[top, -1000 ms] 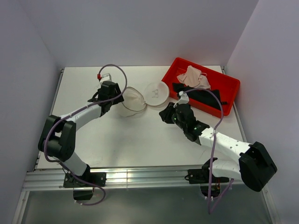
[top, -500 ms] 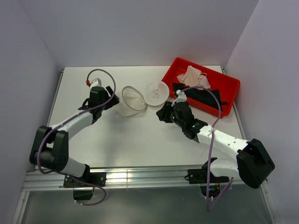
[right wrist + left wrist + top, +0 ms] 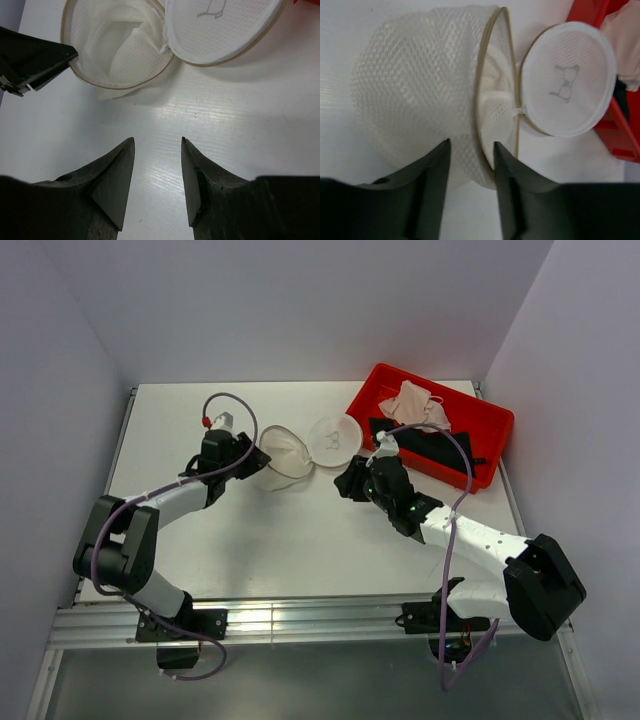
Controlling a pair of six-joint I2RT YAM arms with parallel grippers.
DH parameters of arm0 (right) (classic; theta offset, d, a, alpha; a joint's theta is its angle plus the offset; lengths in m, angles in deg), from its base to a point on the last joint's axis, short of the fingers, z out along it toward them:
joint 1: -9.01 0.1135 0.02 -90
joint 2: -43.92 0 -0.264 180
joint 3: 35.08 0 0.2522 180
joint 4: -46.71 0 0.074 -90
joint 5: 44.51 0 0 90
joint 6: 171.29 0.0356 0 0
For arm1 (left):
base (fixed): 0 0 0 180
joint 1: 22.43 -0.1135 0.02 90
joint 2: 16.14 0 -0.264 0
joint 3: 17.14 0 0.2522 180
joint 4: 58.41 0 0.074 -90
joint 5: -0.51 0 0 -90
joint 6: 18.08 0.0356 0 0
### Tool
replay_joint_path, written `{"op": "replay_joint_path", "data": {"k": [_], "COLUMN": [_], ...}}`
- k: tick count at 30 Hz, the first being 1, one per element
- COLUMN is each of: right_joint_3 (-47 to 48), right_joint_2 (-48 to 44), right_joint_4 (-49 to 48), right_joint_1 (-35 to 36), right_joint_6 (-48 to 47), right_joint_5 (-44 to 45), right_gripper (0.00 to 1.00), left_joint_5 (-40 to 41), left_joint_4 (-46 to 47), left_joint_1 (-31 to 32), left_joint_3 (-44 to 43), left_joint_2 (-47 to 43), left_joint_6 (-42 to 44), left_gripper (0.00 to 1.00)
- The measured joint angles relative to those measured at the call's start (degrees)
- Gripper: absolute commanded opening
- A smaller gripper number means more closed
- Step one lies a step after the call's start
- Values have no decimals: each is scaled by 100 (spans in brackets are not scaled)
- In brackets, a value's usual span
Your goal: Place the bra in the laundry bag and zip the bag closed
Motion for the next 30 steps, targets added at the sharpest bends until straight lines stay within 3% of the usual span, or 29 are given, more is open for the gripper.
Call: {"op": "replay_joint_path", "data": {"k": [1,2,4,7,16,21,24,28,30], "right_joint_3": [0,0,0,0,4,129,295,542,723], "right_joint_2": [9,28,57,70,70,70,70,70,70], "right_joint_4": [0,0,2,2,7,122,184,286,444], "right_joint_1": [0,0,0,-2,-2,-2,-2,0,-15], "right_joint_6": [0,0,0,-2,0,-4,-22,-94,-162], "right_joint_5": [0,2,2,0,-81,-83,-81,-31,90], "right_gripper": [50,50,50,50,50,50,51,51,51], "left_joint_5": [-9,-2,76,317,1545,2028,2227,2371,2358], "left_joint_4": [-11,-31,-111,-278,-999,-1263,-1384,-1613,-1692], "left_joint_1": [13,22,33,33,-76,-210,-210,-212,-221], "left_joint_3": [-22,-50,-55,-57,140,188,195,232,247], "left_joint_2": [90,170,199,120,-791,-1093,-1178,-1475,-1757], "left_joint_6": [0,-24,26,94,304,417,435,450,450], "left_gripper": [26,20,11,5,3,8,15,71,81]}}
